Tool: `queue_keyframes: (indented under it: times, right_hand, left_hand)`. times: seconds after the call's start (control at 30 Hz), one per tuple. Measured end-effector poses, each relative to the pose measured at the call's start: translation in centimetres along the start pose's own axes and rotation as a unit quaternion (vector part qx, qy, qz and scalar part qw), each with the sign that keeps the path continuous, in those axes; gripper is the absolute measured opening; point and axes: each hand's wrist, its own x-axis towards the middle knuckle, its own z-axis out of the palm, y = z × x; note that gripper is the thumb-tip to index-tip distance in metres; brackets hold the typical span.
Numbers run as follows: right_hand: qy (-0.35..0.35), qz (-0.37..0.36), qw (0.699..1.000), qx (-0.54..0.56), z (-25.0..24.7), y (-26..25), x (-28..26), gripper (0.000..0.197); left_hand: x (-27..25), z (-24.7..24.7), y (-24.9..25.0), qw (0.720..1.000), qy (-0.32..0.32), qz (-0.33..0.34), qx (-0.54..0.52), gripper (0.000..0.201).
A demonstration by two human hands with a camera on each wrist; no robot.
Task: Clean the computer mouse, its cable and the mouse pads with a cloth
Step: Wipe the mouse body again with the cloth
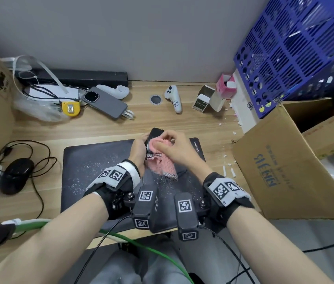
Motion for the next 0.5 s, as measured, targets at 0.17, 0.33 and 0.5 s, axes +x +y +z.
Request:
queue_keyframes:
  times: [0.17, 0.33, 0.5]
  right_hand:
    - [0.046, 0.057, 0.996, 0.042, -2.6, 1.8, 0.5, 0.020]
    - [0.090, 0.040, 0.993, 0.061, -2.2, 1.3, 0.9, 0.012]
    - [0.058, 0.011, 0.998, -0.012, -1.3, -0.4, 1.8, 0.015]
  left_hand:
    - [-1.2, -0.9, 0.3, 0.996, -0.081, -0.037, 0.028, 0.038]
    - [-1.9, -1.0, 0.3, 0.990, -0.121, -0.044, 0.063, 0.033]
    - [-1.3, -1.1, 0.1, 0.990, -0.092, 0.001, 0.106, 0.032]
